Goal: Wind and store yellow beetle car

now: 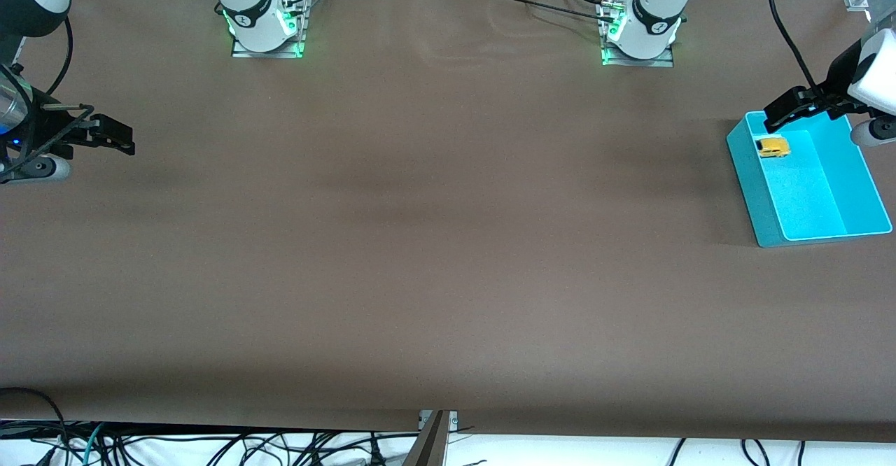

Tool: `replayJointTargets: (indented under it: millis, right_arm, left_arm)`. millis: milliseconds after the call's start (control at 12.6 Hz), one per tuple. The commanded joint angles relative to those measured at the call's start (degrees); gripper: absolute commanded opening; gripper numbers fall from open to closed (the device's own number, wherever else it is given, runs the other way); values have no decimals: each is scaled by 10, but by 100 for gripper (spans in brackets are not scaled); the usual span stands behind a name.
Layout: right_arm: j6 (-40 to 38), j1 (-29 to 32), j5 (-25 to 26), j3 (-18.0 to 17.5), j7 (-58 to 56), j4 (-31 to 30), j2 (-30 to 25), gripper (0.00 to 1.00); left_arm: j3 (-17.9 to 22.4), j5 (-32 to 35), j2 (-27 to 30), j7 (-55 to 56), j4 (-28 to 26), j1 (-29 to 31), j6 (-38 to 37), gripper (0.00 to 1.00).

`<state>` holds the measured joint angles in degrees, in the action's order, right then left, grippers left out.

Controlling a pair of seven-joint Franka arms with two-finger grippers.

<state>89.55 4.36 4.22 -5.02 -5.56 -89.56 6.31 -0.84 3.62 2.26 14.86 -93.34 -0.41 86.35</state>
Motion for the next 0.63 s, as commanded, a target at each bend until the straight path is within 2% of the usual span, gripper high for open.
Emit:
replayJointTargets:
  millis: [0, 556]
  right_arm:
    - [4, 1, -5, -1, 6, -6, -6, 100]
    - [6, 1, -4, -1, 6, -6, -6, 100]
  left_arm:
    - [-1, -24, -8, -21, 18, 16, -15, 100]
    - [-2, -20, -25, -19, 40, 17, -16, 100]
